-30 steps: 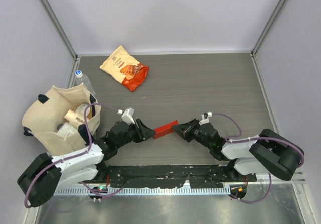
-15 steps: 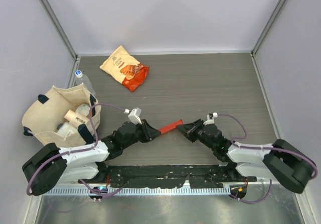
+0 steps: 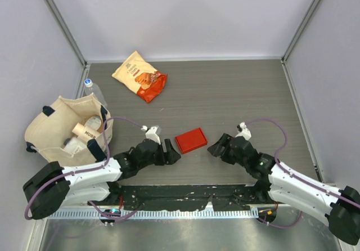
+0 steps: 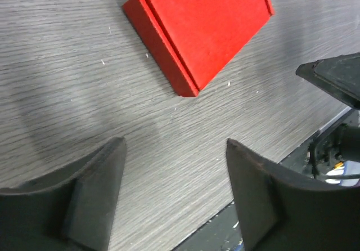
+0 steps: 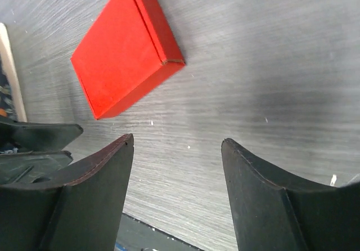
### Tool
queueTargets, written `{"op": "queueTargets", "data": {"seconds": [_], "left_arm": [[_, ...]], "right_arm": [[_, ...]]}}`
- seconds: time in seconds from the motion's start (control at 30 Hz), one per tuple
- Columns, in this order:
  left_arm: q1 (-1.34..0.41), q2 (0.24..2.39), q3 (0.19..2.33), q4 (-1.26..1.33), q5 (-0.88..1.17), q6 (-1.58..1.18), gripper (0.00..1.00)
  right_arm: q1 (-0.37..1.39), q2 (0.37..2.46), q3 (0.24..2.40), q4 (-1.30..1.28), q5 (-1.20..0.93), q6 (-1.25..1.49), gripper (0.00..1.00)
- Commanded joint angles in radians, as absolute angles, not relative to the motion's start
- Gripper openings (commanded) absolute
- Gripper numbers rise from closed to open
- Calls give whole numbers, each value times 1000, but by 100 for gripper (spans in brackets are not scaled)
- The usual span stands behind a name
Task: Fold the paper box
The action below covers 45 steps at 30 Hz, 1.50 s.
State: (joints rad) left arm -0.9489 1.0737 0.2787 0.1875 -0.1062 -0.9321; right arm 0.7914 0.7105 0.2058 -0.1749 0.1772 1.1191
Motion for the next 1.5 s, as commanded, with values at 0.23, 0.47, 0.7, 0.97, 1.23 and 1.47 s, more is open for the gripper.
{"op": "queueTargets", "data": {"seconds": [0.23, 0.47, 0.7, 0.97, 1.23, 1.47], "left_arm": [[-786, 1294, 557, 3, -69, -1132, 78], [-778, 1488, 627, 103, -5, -1161, 61], [-792, 1641, 724, 166, 97, -1141, 49], [-865, 1805, 940, 216, 188, -1141, 35], [-1041, 2061, 1251, 216, 287, -1215, 31], [-1115, 2167, 1387, 213, 333, -1264, 31]], "right_arm": [[566, 1210, 696, -350, -36, 600, 69], [479, 1446, 802, -301, -213, 454, 66], [463, 1470, 770, -210, -243, 508, 60], [258, 1312, 661, -274, -186, 735, 50], [31, 1057, 638, -616, -118, 799, 51], [12, 1048, 652, -937, -5, 851, 52]]}}
